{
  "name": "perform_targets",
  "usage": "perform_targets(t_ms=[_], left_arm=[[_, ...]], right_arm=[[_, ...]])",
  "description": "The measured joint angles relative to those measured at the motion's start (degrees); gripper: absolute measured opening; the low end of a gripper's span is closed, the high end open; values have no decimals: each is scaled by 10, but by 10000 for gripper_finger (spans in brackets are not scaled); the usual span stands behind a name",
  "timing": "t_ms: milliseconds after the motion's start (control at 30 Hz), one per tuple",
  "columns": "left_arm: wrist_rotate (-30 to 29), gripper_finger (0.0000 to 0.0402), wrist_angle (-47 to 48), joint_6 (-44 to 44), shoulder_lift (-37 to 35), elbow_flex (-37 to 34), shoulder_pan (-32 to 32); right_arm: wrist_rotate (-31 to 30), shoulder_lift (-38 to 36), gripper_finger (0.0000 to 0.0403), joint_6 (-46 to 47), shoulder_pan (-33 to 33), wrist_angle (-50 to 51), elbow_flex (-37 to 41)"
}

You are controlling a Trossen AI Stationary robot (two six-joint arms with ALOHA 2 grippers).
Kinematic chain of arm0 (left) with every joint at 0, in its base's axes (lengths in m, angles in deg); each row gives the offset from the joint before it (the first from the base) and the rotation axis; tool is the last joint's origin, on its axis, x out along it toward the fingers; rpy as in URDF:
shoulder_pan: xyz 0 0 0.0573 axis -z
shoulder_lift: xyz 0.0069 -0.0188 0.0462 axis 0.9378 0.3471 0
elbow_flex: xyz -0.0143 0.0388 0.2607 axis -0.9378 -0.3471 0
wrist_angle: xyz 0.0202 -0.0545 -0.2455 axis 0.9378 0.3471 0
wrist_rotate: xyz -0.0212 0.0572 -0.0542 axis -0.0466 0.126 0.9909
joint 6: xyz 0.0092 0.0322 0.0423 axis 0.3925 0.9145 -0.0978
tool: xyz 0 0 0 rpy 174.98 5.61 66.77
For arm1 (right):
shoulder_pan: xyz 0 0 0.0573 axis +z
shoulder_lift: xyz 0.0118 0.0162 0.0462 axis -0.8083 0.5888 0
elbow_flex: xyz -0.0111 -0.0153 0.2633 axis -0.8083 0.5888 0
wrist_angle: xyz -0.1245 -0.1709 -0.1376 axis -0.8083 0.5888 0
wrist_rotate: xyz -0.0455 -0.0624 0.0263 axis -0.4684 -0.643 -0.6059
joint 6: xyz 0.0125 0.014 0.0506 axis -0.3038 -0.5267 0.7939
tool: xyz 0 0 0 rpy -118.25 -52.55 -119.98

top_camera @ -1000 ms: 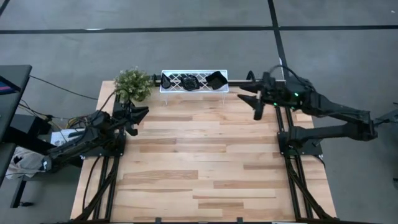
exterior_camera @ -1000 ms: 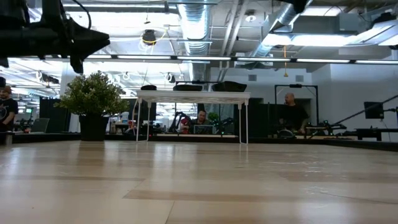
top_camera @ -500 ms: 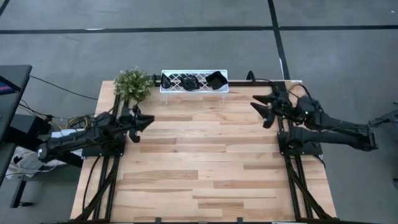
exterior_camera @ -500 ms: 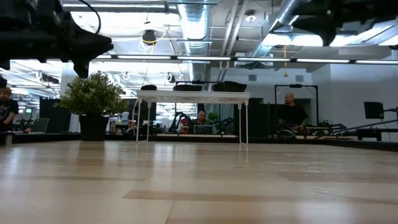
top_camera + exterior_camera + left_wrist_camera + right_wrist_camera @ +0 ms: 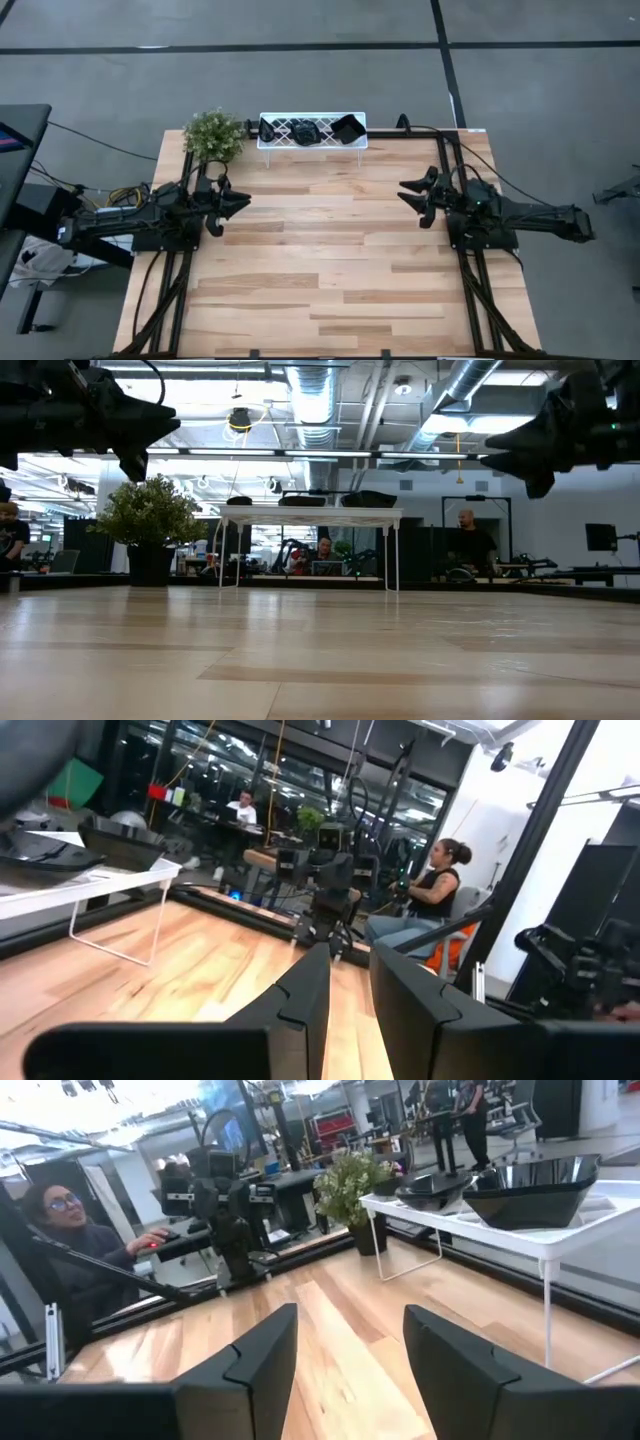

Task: Pick & Place Mini shaped plates
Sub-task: Return to Home Position

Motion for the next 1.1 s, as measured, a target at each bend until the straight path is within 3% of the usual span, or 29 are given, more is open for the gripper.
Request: perform_targets(t_ms=[333, 667, 1100], left_arm=[[0, 77, -5, -61, 0, 0, 0], [0, 77, -11, -60, 0, 0, 0], [1, 77, -12, -59, 0, 0, 0]], right_arm=[[0, -75, 178, -3, 15, 47, 32], [1, -74, 179, 72, 14, 46, 33], [1, -74, 179, 75, 14, 46, 33]])
